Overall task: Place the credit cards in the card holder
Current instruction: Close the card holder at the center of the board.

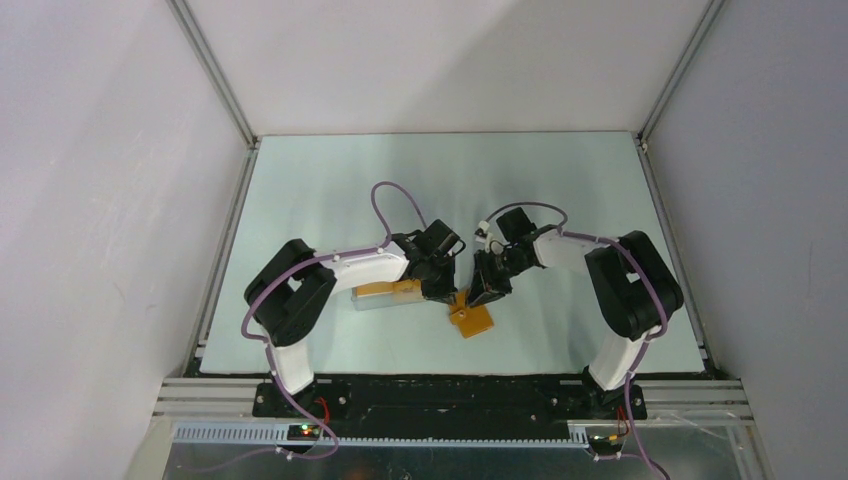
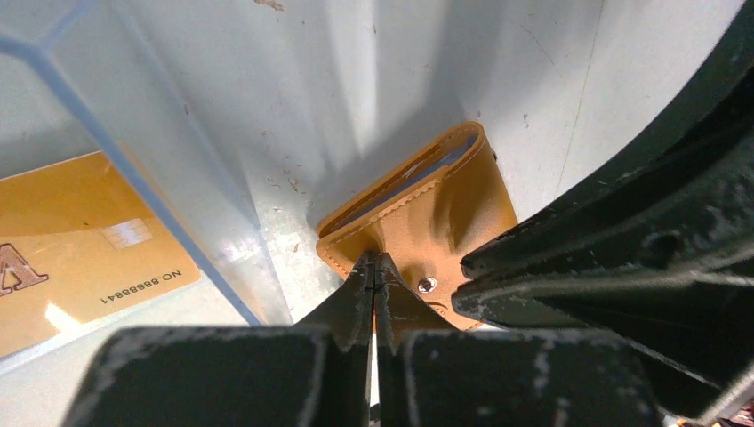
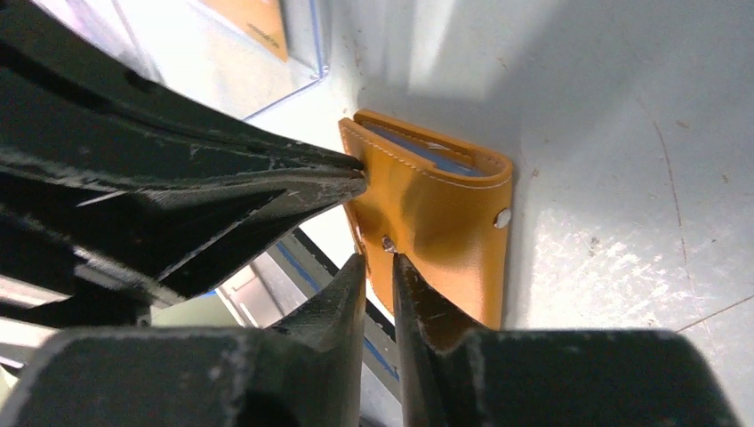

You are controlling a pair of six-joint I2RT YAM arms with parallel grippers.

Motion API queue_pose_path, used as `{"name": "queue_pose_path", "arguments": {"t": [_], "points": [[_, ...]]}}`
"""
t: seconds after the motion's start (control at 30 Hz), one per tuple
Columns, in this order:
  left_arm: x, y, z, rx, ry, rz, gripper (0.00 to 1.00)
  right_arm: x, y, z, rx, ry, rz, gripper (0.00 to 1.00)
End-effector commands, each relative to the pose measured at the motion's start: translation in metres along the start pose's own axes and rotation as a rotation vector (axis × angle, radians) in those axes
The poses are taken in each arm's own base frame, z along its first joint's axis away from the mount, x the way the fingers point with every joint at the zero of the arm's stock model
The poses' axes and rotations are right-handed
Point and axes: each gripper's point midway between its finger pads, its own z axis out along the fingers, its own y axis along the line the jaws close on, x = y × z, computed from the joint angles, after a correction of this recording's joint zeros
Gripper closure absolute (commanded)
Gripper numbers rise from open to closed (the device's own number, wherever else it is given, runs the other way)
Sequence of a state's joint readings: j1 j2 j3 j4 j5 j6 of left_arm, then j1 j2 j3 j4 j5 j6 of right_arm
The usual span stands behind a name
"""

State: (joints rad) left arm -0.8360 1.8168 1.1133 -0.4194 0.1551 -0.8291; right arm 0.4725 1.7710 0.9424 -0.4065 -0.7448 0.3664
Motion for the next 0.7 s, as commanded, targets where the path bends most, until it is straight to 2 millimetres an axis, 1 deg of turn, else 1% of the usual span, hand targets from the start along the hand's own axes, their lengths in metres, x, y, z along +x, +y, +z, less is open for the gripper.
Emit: {"name": "queue_pose_path", "arguments": {"t": [0.0, 0.17, 0.23, 0.37, 0.67], "points": [[0.006, 0.007, 0.009, -0.032, 0.011, 0.033, 1.0, -0.008, 0.025, -0.017, -0.084, -0.039, -0.022, 0.73], [0.007, 0.008, 0.01, -0.033, 0.016, 0.035, 1.0, -0.003, 0.027, -0.014, -0.125, -0.008, 0.019, 0.64], [0.007, 0.007, 0.011, -0.032, 0.018, 0.036, 1.0, 0.001, 0.025, -0.011, -0.116, 0.008, 0.026, 0.62], [0.007, 0.008, 0.011, -0.035, 0.021, 0.036, 1.0, 0.007, 0.016, -0.005, -0.076, 0.028, 0.038, 0.62], [0.008, 0.008, 0.012, -0.034, 0.027, 0.039, 1.0, 0.014, 0.005, 0.005, -0.041, 0.066, 0.058, 0.65]]}}
